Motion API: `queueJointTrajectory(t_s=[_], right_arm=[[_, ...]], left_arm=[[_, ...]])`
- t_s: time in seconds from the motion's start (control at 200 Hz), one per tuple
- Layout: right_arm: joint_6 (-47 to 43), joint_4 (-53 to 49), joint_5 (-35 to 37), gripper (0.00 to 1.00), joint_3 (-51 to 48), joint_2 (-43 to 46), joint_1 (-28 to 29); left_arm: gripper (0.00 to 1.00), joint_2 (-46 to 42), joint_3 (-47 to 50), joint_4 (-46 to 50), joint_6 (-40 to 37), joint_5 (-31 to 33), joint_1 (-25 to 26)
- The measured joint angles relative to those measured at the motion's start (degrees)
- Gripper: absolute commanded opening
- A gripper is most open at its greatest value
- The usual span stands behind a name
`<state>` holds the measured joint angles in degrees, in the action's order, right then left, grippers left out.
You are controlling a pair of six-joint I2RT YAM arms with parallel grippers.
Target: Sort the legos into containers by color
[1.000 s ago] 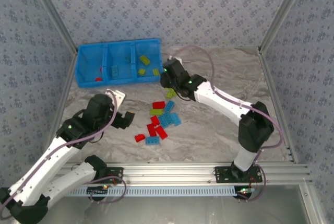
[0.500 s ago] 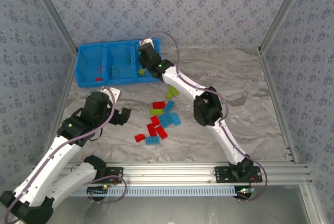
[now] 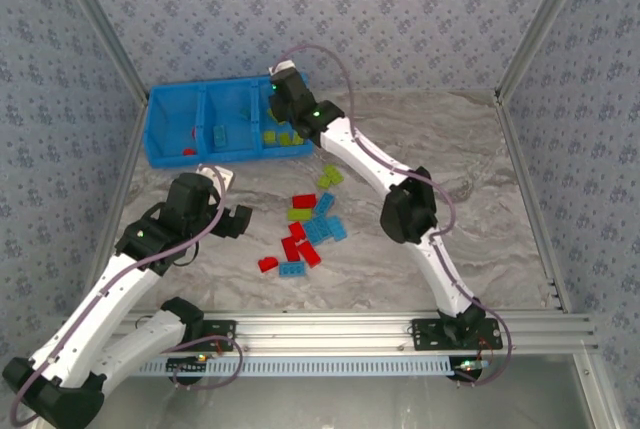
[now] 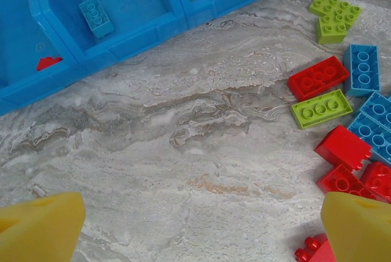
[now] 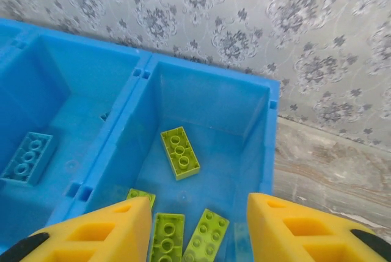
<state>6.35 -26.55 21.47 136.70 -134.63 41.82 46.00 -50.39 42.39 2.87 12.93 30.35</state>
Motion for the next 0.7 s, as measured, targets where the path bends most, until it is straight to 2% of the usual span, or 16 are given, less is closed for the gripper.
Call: queueJointTrajectory(t_s=[0.14, 0.25, 0.485, 0.56, 0.625, 0.7], right_arm=[[0.2, -3.3, -4.2, 0.48, -9.7, 12.9, 0.0], [1.2, -6.5, -9.2, 0.51, -21.1, 26.1, 0.0], [7.2, -10.1, -20.5, 0.81, -53.0, 58.9, 1.0], [10.0, -10.8, -21.9, 0.88, -61.4, 68.1, 1.9], [12.6, -10.6, -23.1, 0.99, -68.3, 75.1, 2.3], [14.4, -10.3, -24.4, 1.00, -75.7, 81.7, 2.4]], left_arm=[[0.99, 0.8, 0.0, 0.0, 1.7, 0.0, 0.0], [0.99, 1.2, -0.5, -0.1, 6.7, -1.1, 0.0], [0.99, 4.3, -0.5, -7.3, 22.4, -7.4, 0.7], [0.99, 8.2, -0.6, -10.1, 26.3, -8.2, 2.6], [0.99, 13.2, -0.9, -12.1, 28.6, -8.6, 4.7], [0.99, 20.6, -2.1, -13.5, 30.1, -9.1, 7.2]])
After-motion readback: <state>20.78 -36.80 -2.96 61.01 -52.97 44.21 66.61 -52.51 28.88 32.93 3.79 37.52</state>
